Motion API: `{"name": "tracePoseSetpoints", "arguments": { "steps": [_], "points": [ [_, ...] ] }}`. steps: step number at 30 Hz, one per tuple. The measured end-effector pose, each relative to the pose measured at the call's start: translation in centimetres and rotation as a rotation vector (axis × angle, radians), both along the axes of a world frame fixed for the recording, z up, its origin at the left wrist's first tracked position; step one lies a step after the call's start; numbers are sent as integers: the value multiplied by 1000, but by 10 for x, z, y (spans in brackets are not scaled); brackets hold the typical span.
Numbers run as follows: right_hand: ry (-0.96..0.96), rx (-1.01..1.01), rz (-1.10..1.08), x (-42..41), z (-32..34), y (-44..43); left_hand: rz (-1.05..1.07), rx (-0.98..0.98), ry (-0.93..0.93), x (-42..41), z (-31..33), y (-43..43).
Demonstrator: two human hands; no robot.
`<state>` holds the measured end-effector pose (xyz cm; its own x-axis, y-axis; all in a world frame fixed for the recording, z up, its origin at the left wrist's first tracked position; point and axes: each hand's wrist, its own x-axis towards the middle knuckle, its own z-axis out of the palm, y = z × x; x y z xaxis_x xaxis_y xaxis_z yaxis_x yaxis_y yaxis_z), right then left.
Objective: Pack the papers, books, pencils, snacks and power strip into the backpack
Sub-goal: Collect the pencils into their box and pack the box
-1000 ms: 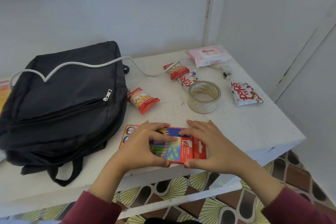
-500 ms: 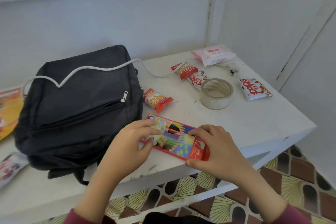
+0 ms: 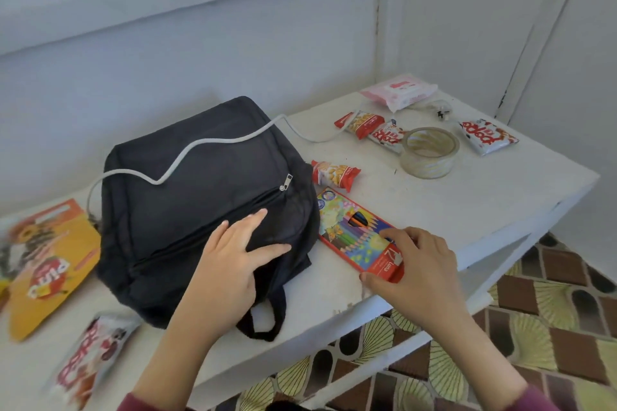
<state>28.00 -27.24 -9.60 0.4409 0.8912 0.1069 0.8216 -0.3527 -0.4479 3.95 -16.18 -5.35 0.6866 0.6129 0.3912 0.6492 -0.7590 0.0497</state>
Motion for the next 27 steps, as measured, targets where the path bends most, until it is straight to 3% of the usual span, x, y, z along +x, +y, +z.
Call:
{"name": "tracePoseSetpoints", "arguments": {
  "steps": [5, 8, 11, 16, 27],
  "points": [
    [-43, 27, -114, -24, -3, 2, -74, 408, -272, -17, 1, 17],
    [-32, 43, -169, -32, -4, 5, -156, 514, -285, -28, -3, 33],
    [-33, 39, -202, -36, -3, 7, -190, 434, -134, -33, -3, 48],
    [-52, 35, -228, -41, -3, 7, -59, 312, 53, -41, 2, 67],
    [-65, 36, -249, -50, -2, 7, -1, 174, 67, -24, 9, 90]
  ]
}}
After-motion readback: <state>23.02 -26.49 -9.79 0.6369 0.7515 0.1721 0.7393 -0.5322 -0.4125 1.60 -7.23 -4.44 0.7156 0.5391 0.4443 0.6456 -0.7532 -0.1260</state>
